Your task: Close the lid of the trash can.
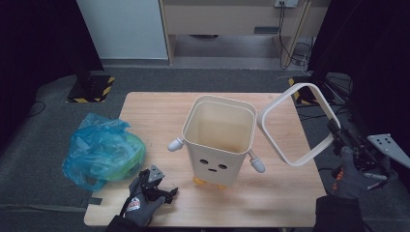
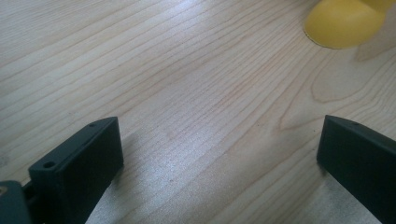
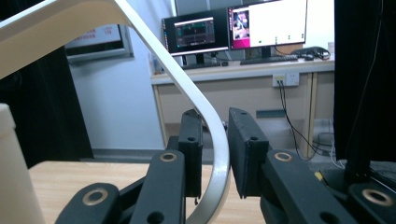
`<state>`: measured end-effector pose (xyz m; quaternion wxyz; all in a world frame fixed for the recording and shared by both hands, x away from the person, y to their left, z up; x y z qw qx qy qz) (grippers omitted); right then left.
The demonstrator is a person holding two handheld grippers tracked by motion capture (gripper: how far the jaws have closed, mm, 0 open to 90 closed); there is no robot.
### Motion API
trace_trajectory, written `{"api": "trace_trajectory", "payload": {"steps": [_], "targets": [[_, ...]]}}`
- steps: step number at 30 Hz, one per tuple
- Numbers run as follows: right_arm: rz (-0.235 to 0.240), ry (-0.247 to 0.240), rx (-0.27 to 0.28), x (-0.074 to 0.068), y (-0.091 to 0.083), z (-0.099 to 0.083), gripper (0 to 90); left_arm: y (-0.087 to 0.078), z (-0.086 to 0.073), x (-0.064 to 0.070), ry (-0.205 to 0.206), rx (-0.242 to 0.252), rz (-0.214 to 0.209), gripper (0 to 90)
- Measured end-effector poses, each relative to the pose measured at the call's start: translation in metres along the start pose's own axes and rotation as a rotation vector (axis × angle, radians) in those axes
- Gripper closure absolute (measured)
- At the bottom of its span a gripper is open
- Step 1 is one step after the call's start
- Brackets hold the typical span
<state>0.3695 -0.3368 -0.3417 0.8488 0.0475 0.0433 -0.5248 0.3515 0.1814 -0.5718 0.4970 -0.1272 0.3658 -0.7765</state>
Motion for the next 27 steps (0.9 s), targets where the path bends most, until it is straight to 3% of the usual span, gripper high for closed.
{"api": "trace_trajectory", "payload": {"steps": [14, 27], "targets": [[0.038, -0.005, 0.065, -0.011, -0.006, 0.019, 76.2, 0.0, 0.0, 0.0, 0.003, -0.001, 0.0, 0.0], [0.103, 0.001, 0.071, -0.022, 0.005, 0.027, 76.5, 0.0, 0.0, 0.0, 0.004, -0.001, 0.0, 0.0]]}}
Point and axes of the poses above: each handheld gripper's, and its own axes: y roughly forward along the jaws, z roughly out of its top, x roughly to its right, the point moved 5 cm from there along y, roughly forward along the jaws, and after that the axes turned 14 degrees about z, right-handed, at the moved point
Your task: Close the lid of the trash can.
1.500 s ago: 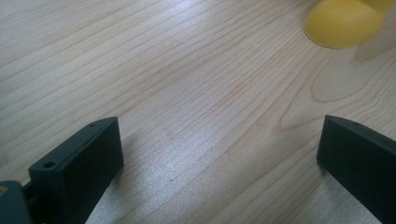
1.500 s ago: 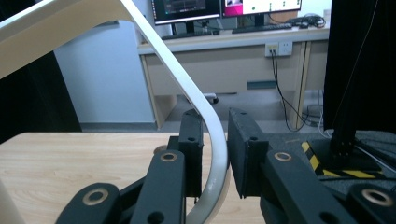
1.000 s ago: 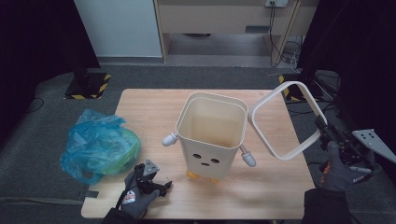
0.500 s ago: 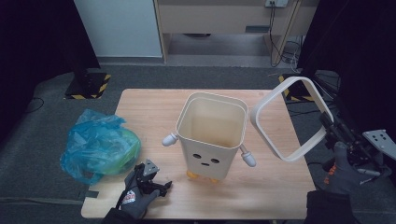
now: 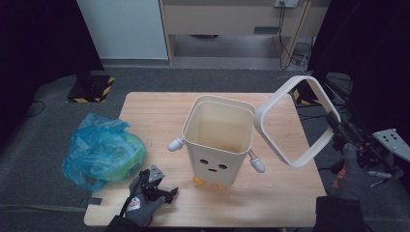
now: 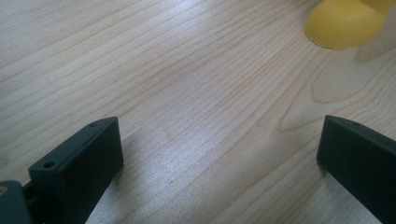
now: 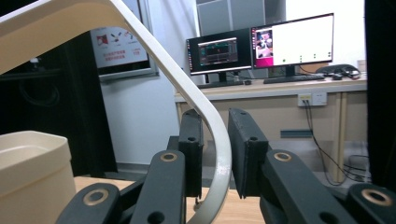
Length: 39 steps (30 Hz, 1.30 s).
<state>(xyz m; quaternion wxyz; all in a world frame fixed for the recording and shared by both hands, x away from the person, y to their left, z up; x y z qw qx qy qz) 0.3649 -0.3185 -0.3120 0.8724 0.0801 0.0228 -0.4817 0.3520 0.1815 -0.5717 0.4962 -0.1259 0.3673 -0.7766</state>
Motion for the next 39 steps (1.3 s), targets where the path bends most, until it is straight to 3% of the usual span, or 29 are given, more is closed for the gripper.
{"api": "trace_trajectory", "payload": {"steps": [13, 39], "targets": [[0.076, 0.034, 0.006, -0.011, 0.019, 0.012, 76.6, 0.0, 0.0, 0.0, 0.0, 0.0, 0.0, 0.0], [0.199, 0.03, -0.031, -0.037, 0.058, 0.031, 76.5, 0.0, 0.0, 0.0, 0.001, 0.0, 0.0, 0.0]]}}
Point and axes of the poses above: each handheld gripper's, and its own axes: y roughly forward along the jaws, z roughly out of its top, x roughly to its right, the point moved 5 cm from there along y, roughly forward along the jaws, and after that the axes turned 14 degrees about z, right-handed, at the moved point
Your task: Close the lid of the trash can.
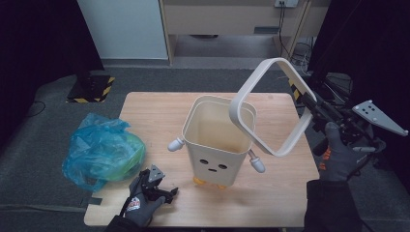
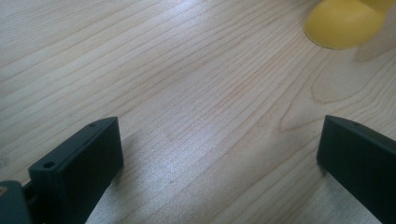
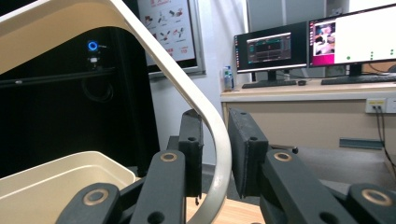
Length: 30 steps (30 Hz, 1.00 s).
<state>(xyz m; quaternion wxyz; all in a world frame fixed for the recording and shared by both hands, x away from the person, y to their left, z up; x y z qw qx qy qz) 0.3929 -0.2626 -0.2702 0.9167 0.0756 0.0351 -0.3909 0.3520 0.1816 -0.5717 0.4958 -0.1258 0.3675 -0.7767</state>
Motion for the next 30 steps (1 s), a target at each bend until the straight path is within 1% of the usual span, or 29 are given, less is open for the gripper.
{"api": "trace_trajectory", "payload": {"steps": [4, 10, 17, 19, 25, 30], "targets": [[0.021, 0.004, -0.009, -0.003, 0.007, 0.002, 76.4, 0.0, 0.0, 0.0, 0.001, 0.0, -0.001, 0.0], [0.052, -0.004, -0.028, -0.009, 0.02, 0.004, 76.3, 0.0, 0.0, 0.0, 0.002, -0.001, -0.002, 0.0], [0.096, 0.012, -0.044, -0.017, 0.036, 0.004, 76.4, 0.0, 0.0, 0.0, 0.001, -0.001, -0.002, 0.0], [0.108, 0.007, -0.052, -0.018, 0.04, 0.004, 76.3, 0.0, 0.0, 0.0, 0.001, -0.001, -0.002, 0.0], [0.141, 0.016, -0.067, -0.022, 0.049, 0.005, 76.4, 0.0, 0.0, 0.0, 0.002, -0.001, -0.003, 0.0], [0.16, 0.015, -0.096, -0.024, 0.056, 0.002, 76.3, 0.0, 0.0, 0.0, 0.003, -0.001, -0.003, 0.0]]}}
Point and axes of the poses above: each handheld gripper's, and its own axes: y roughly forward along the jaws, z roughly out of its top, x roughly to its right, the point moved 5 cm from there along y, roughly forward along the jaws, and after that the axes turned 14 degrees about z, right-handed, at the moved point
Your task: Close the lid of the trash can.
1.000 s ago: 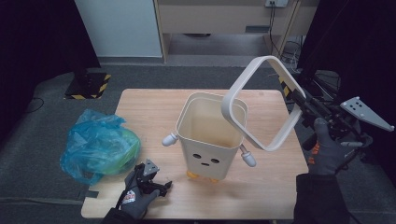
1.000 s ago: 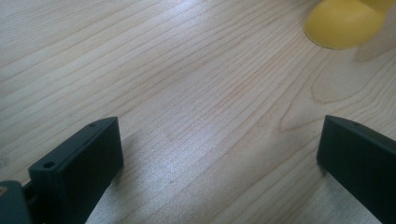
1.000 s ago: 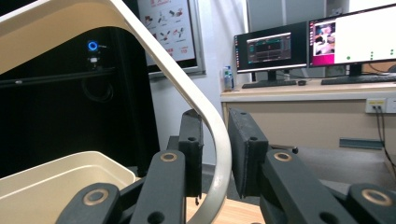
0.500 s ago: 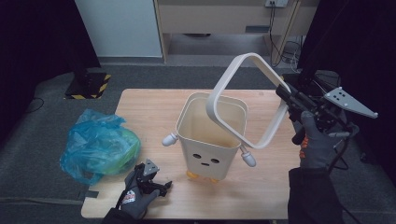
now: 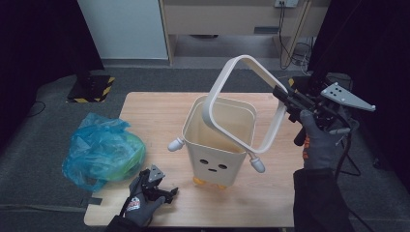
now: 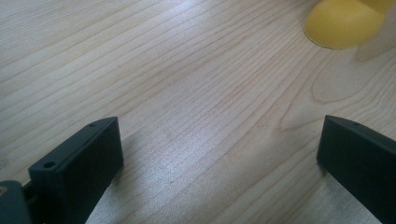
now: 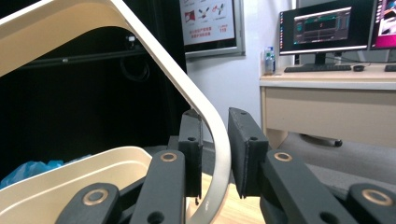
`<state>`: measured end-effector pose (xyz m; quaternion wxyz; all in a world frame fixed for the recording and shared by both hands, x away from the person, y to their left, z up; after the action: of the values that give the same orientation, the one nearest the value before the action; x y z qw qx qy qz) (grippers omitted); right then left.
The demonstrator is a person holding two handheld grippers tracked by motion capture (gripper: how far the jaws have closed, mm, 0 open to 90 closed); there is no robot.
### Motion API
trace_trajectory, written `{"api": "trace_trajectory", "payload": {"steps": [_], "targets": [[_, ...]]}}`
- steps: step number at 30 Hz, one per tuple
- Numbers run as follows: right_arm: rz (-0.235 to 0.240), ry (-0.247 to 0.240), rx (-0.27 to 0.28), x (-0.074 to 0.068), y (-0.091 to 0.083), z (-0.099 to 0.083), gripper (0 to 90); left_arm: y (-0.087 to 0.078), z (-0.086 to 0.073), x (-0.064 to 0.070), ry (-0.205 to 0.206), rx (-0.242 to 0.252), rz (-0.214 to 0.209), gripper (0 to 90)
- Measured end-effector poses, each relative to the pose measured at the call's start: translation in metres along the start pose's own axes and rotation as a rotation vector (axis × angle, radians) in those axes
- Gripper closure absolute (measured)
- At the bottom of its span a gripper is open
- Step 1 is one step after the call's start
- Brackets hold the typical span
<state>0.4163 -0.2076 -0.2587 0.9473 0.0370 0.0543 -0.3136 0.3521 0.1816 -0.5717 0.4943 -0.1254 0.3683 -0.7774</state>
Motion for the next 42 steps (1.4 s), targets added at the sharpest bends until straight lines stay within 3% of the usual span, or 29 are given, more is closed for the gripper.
{"api": "trace_trajectory", "payload": {"steps": [13, 35, 42], "targets": [[0.032, 0.006, -0.06, -0.006, 0.021, -0.003, 76.2, 0.0, 0.0, 0.0, 0.0, 0.0, 0.0, 0.0], [0.03, 0.028, -0.164, -0.006, 0.052, -0.027, 76.5, 0.0, 0.0, 0.0, 0.001, 0.0, -0.001, 0.0], [0.023, 0.02, -0.181, -0.005, 0.055, -0.03, 76.5, 0.0, 0.0, 0.0, 0.001, 0.001, -0.002, 0.0]]}}
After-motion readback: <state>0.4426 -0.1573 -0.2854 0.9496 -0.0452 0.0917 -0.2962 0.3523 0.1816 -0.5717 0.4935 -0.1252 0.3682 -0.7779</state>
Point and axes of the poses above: each handheld gripper's, and its own axes: y roughly forward along the jaws, z roughly out of its top, x roughly to its right, the point moved 5 cm from there along y, roughly forward along the jaws, and after that the axes turned 14 degrees about z, right-handed, at the moved point
